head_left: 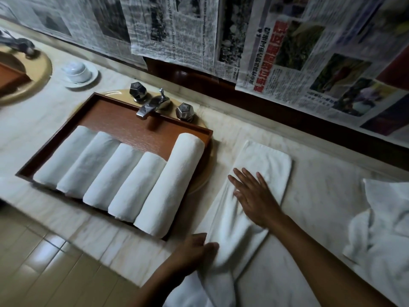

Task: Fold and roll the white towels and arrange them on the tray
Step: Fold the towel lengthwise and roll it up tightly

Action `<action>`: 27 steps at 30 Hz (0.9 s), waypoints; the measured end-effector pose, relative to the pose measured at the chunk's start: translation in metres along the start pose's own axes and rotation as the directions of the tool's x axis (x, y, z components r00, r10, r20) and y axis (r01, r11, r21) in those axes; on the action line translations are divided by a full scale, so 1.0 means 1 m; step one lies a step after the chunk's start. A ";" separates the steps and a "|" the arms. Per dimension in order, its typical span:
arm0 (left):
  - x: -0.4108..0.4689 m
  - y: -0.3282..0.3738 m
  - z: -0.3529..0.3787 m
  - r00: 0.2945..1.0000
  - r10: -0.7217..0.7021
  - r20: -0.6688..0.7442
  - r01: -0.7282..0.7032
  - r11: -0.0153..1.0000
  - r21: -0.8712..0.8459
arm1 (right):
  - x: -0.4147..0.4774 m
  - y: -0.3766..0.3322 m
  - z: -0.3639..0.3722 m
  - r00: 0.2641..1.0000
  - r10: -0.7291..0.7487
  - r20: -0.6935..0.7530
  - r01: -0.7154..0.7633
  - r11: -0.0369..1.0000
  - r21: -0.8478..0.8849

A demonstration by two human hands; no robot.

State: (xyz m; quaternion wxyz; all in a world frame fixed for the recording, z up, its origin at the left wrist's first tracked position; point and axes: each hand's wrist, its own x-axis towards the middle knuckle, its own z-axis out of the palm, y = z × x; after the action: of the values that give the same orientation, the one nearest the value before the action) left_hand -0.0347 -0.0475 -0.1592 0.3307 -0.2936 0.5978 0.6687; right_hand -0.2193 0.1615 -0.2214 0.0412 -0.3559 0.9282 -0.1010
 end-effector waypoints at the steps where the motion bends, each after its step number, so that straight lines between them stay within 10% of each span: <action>1: -0.005 -0.004 -0.002 1.000 0.005 0.011 -0.004 1.000 -0.023 | 0.001 0.002 -0.001 1.000 0.006 -0.005 -0.006 1.000 -0.001; 4: -0.018 -0.006 -0.005 0.998 0.064 -0.008 -0.065 0.981 -0.185 | 0.002 0.002 -0.001 1.000 -0.005 0.002 0.005 1.000 0.000; 9: -0.012 -0.013 -0.007 0.851 0.267 -0.451 -0.223 0.963 0.150 | 0.008 0.010 -0.005 1.000 -0.001 -0.029 0.001 1.000 0.004; 18: 0.004 -0.031 0.012 0.639 0.434 -0.635 -0.063 0.852 0.519 | 0.012 0.014 0.001 0.998 0.023 -0.063 -0.027 0.997 -0.069; 24: 0.004 -0.032 0.013 0.637 0.453 -0.623 -0.005 0.811 0.585 | -0.019 -0.022 0.009 0.989 -0.090 -0.120 0.096 0.994 0.045; 27: 0.000 -0.024 0.011 0.760 0.362 -0.540 -0.030 0.849 0.527 | -0.027 -0.012 0.015 0.990 -0.136 -0.025 0.137 0.990 0.025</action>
State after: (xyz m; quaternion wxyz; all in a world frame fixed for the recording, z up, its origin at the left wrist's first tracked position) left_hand -0.0155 -0.0353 -0.1727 0.1037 -0.3369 0.8494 0.3927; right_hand -0.1890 0.1690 -0.2338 0.0280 -0.4166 0.9007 -0.1200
